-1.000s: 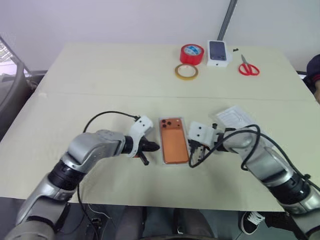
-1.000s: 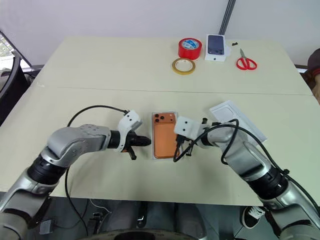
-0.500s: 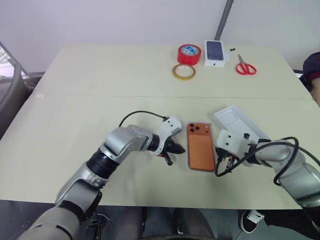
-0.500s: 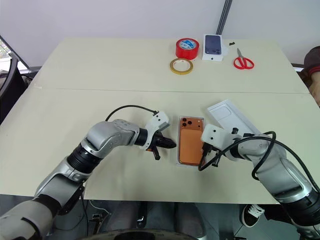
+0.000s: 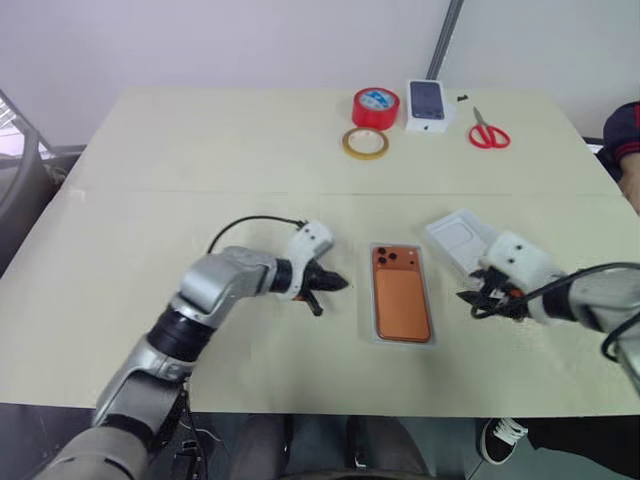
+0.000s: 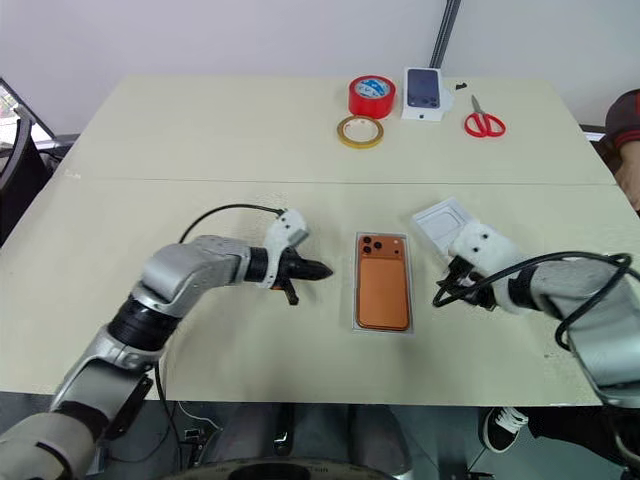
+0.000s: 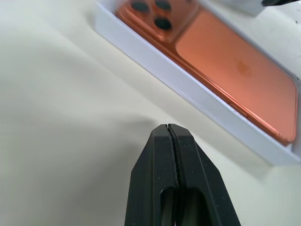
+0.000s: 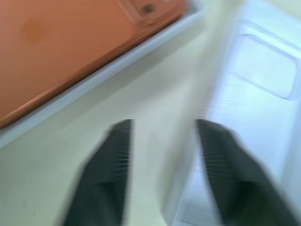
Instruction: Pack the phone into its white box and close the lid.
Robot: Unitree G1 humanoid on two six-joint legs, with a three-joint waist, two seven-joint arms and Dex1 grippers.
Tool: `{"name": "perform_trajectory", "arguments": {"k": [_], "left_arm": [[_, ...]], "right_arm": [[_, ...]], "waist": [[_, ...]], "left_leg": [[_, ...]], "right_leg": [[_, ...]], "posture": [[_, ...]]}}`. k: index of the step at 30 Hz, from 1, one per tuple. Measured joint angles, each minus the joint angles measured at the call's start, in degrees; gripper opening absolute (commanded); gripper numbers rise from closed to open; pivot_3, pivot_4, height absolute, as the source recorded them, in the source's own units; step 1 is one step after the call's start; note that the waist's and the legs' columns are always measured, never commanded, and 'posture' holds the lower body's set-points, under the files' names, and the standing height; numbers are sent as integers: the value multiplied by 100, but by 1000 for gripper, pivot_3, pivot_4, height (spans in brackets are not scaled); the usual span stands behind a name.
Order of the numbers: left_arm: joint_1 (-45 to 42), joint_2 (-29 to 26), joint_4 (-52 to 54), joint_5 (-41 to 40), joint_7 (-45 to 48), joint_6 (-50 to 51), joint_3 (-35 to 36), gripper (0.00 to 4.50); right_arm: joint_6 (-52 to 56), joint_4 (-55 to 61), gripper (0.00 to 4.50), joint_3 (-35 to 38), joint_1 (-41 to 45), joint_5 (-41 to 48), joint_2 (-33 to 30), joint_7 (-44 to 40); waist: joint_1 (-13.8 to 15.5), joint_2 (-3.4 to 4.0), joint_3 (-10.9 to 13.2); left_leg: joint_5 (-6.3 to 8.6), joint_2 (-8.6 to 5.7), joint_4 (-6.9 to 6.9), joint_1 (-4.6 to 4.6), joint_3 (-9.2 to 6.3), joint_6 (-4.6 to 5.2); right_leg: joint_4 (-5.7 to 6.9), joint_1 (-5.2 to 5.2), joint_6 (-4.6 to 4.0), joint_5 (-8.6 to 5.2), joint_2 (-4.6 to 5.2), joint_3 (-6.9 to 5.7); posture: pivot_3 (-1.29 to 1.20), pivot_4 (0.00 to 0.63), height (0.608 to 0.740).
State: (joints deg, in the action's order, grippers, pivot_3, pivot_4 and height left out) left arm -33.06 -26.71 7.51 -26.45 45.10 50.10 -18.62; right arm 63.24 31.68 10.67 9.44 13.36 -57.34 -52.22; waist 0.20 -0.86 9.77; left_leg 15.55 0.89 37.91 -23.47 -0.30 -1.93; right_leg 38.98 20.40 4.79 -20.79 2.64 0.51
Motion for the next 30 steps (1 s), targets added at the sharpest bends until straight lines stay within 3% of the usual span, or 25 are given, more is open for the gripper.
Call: {"name": "perform_trajectory", "arguments": {"k": [7, 14, 17, 22, 27, 30], "left_arm": [[609, -595, 456, 476, 757, -1606, -24, 0], [875, -781, 613, 657, 1269, -2469, -20, 0], [967, -800, 640, 686, 1349, -2629, -16, 0], [1052, -749, 647, 756, 1329, -2694, -17, 0], [1144, -653, 647, 794, 1205, -2692, 41, 0], [1219, -628, 632, 746, 1119, -2683, 239, 0]], "right_arm": [[1080, -880, 3435, -481, 905, 326, 255, 481], [1354, -2090, 3435, -1064, 1684, 300, 584, 1064], [1360, -2309, 2647, -1110, 1869, 305, 680, 1203], [1479, -2361, 69, -1201, 1997, 395, 682, 1269], [1953, -2234, 25, -932, 2087, 653, 722, 1346], [2584, -2098, 25, -258, 2521, 993, 1085, 1401]], "waist": [[38, 2, 1], [31, 11, 6], [19, 11, 6], [20, 11, 6], [25, 13, 7], [-25, 16, 8]], "left_leg": [[1, -3, 1, -1, 3, 2], [3, -2, 0, -3, 4, 6], [4, -2, 0, -3, 5, 8], [5, -1, 0, -3, 5, 8], [6, -1, 0, -5, 5, 10], [6, 2, 0, -4, 5, 10]], "right_leg": [[-1, 1, -1, 0, 6, 0], [-1, 5, -1, 0, 5, 0], [-1, 4, -1, 0, 5, 0], [1, 4, 0, 0, 3, 0], [2, 6, 0, 0, 3, 0], [7, 9, 0, 0, 1, 1]], "posture": [[0, 150, 740], [0, 150, 740], [0, 150, 740], [0, 150, 740], [0, 150, 740], [0, 150, 740]]}}
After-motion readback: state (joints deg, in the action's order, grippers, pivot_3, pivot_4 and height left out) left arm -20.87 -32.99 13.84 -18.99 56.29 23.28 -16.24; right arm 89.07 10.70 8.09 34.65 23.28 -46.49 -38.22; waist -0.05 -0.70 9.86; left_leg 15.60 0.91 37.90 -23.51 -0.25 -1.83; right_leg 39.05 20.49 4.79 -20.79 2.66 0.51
